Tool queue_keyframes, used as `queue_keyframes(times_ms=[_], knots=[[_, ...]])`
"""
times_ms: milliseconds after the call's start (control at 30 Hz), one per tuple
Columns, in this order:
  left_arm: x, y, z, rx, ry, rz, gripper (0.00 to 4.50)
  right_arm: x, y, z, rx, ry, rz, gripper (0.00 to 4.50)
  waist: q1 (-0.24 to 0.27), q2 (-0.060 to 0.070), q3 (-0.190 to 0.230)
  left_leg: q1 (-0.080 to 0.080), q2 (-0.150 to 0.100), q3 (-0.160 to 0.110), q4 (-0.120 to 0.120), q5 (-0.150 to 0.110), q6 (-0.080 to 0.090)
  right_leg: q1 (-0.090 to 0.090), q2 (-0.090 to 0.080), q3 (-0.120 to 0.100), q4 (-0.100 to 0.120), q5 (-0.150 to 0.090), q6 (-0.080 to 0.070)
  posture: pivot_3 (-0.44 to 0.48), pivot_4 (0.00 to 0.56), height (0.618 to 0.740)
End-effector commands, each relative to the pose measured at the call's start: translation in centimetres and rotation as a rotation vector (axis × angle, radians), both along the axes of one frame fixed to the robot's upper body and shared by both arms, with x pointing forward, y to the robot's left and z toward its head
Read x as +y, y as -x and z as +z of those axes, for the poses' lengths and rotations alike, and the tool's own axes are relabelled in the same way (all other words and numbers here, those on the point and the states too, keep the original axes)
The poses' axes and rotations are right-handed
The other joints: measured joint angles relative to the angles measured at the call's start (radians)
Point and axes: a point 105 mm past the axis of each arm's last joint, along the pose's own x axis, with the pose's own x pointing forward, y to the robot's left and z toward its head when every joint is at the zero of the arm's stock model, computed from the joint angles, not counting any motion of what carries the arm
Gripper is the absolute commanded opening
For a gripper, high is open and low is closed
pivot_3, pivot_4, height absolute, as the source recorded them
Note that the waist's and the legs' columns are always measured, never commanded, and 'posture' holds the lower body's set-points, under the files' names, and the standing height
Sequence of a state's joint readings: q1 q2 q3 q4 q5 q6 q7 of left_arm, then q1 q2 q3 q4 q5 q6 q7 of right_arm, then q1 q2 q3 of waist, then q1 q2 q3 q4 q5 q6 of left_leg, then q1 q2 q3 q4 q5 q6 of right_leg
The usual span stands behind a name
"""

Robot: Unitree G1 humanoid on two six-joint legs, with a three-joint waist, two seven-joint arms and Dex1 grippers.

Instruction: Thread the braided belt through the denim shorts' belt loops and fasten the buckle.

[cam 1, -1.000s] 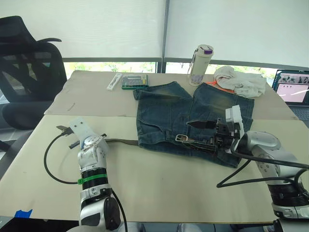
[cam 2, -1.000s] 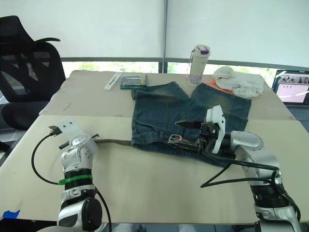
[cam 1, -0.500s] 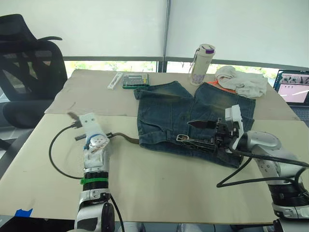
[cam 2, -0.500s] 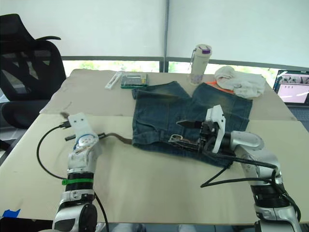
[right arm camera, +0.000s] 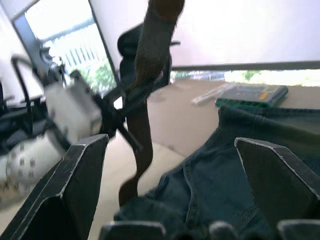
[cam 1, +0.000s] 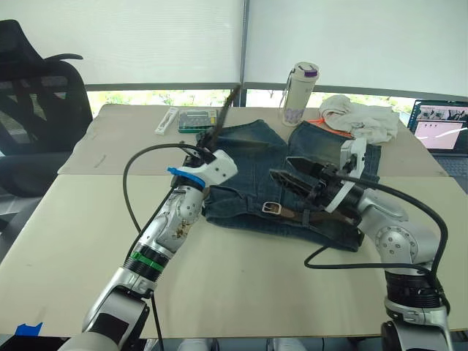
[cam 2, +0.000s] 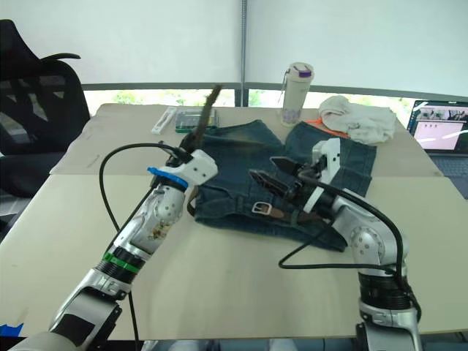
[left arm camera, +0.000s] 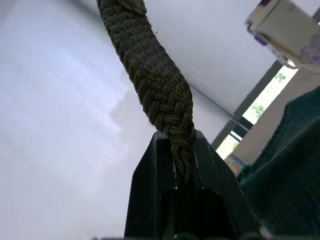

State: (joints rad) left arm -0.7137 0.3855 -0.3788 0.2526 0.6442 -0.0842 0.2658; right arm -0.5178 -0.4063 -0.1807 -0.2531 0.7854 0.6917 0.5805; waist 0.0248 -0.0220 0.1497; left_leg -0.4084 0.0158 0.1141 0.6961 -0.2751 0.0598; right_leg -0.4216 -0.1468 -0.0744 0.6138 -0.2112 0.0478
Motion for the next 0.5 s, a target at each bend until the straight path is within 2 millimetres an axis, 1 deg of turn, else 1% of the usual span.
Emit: queue_keyframes(times_ms=[33,200,300,400,500], knots=[[-2.5,1.3,1.1,-0.174,-0.223,-0.058,0.01,0.7,0.5,3.3,-0.014,-0.136,-0.032,4.50,-0.002,0.000,0.000,-0.001,0.000,0.000,0.000,0.000,0.000,0.000,0.000,0.000,0.001,0.000,0.000,0.000,0.150,0.737],[-3.3,1.9,1.5,-0.284,-0.318,-0.059,0.01,2.2,0.3,4.0,0.089,-0.236,-0.060,4.50,-0.005,0.000,0.000,-0.002,0.000,0.000,0.000,0.001,0.001,-0.001,0.000,-0.001,0.003,0.000,0.000,0.000,0.150,0.737],[-3.5,2.1,1.7,-0.333,-0.350,-0.050,0.01,2.0,-0.8,4.2,0.182,-0.314,-0.136,4.50,-0.008,0.000,0.000,-0.003,0.000,0.000,0.000,0.001,0.001,-0.002,0.000,-0.001,0.003,0.000,0.000,0.000,0.150,0.737],[-3.5,2.3,2.0,-0.379,-0.368,-0.039,0.01,1.6,-1.4,4.4,0.236,-0.358,-0.174,4.50,-0.010,0.000,0.000,-0.003,0.000,0.000,0.000,0.001,0.001,-0.002,0.000,-0.001,0.004,0.000,0.000,0.000,0.150,0.737],[-3.4,2.2,1.9,-0.392,-0.376,-0.033,0.00,1.6,-1.4,4.2,0.258,-0.381,-0.186,3.76,-0.012,0.000,0.000,-0.003,0.000,0.000,0.000,0.001,0.001,-0.002,0.000,-0.001,0.004,0.000,0.000,0.000,0.150,0.737]])
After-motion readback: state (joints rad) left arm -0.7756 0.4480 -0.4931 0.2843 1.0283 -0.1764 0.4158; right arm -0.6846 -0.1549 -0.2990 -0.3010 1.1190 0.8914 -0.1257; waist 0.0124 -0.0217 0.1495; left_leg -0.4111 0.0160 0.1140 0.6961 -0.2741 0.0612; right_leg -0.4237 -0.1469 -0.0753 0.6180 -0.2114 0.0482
